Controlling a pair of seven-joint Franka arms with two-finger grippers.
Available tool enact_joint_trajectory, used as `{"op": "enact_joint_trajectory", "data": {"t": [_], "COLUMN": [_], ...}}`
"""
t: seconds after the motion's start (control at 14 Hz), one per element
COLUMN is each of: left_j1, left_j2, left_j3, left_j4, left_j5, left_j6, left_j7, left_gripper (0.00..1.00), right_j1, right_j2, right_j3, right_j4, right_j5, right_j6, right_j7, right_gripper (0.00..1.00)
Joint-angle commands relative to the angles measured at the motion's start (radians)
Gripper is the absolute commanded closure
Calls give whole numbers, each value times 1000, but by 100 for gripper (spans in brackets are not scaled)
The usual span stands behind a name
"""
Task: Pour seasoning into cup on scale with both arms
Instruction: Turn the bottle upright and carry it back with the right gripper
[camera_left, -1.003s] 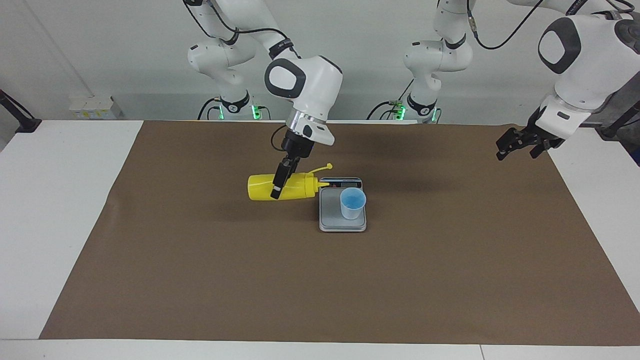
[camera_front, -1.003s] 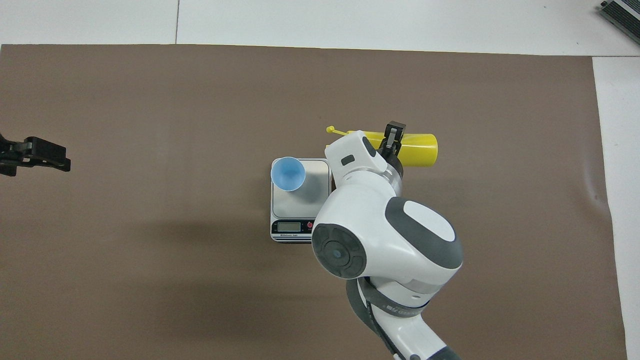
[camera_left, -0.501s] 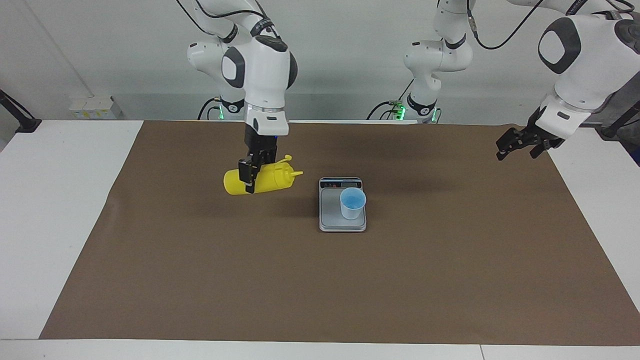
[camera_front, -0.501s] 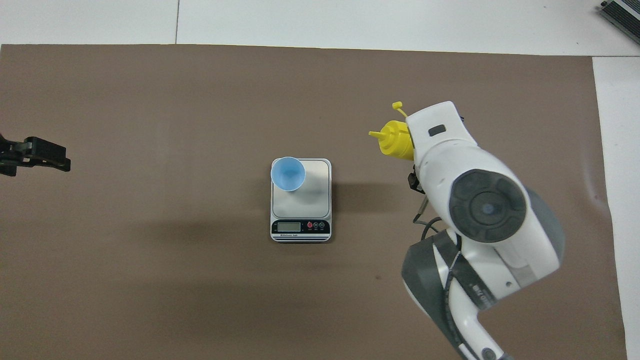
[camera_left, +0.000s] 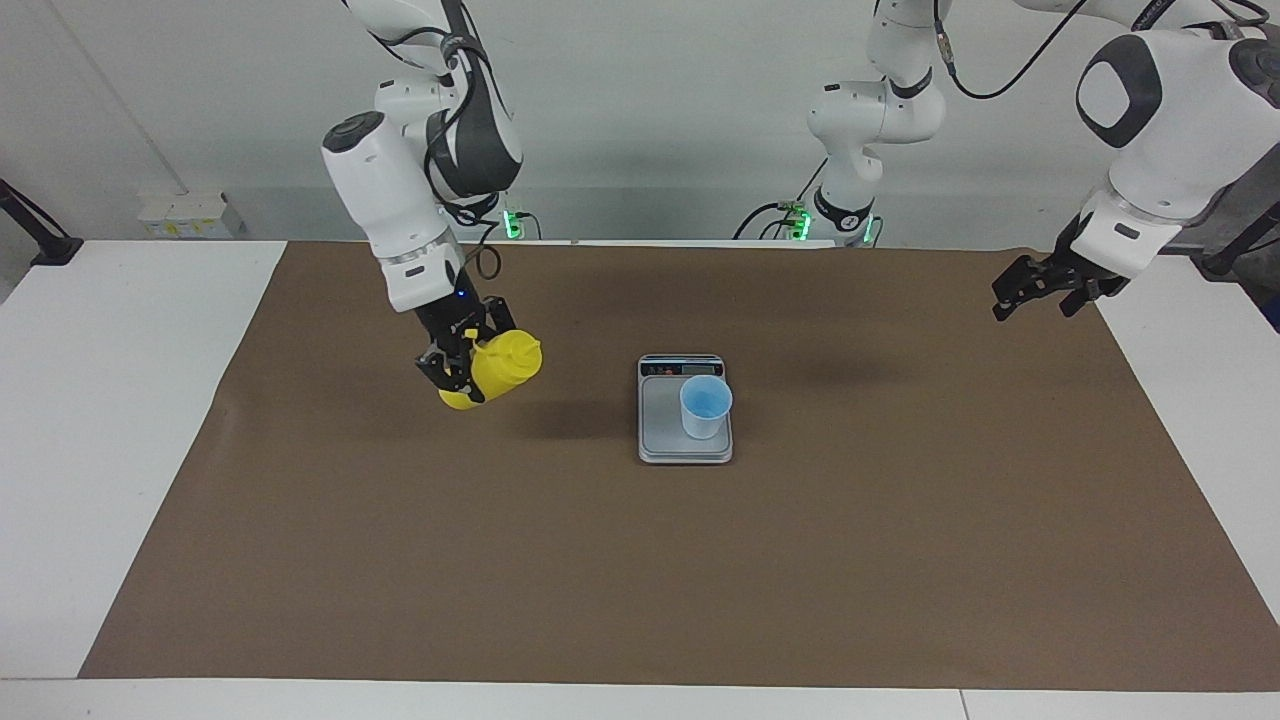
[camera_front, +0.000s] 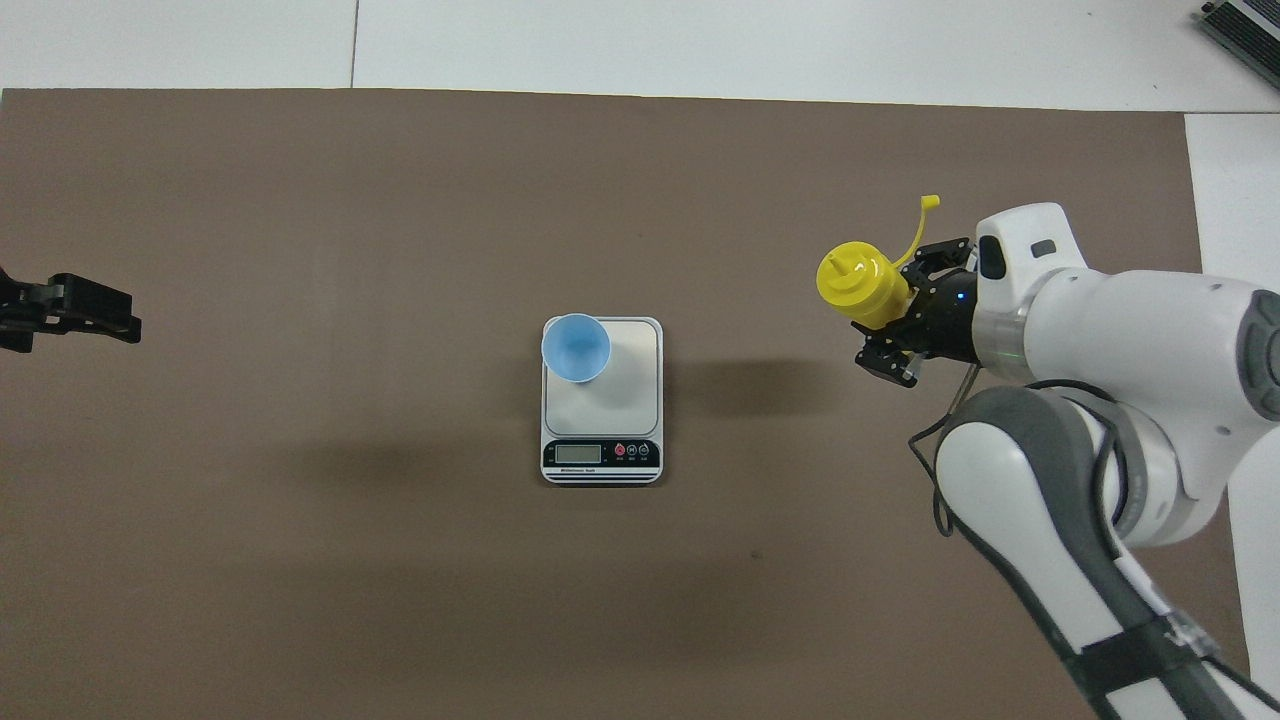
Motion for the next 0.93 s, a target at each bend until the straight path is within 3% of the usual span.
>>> {"op": "enact_joint_trajectory", "data": {"t": [0.0, 0.5, 0.86], "left_j1": [-1, -1, -1], "left_j2": [-25, -25, -25], "left_j3": [3, 3, 3], "left_j4": [-28, -28, -28], "left_j5": [2, 2, 2], "left_j6": [18, 18, 18], "left_j7": [2, 2, 2], "left_gripper": [0, 0, 0], "right_j1": [-62, -132, -210], "right_j2": [-16, 40, 102], "right_j3": [12, 11, 12], "right_j4": [-66, -164, -168], "right_j5": [281, 776, 861], "right_j6": [21, -1, -93], "right_j7": [-195, -660, -821], "right_gripper": [54, 54, 53]}}
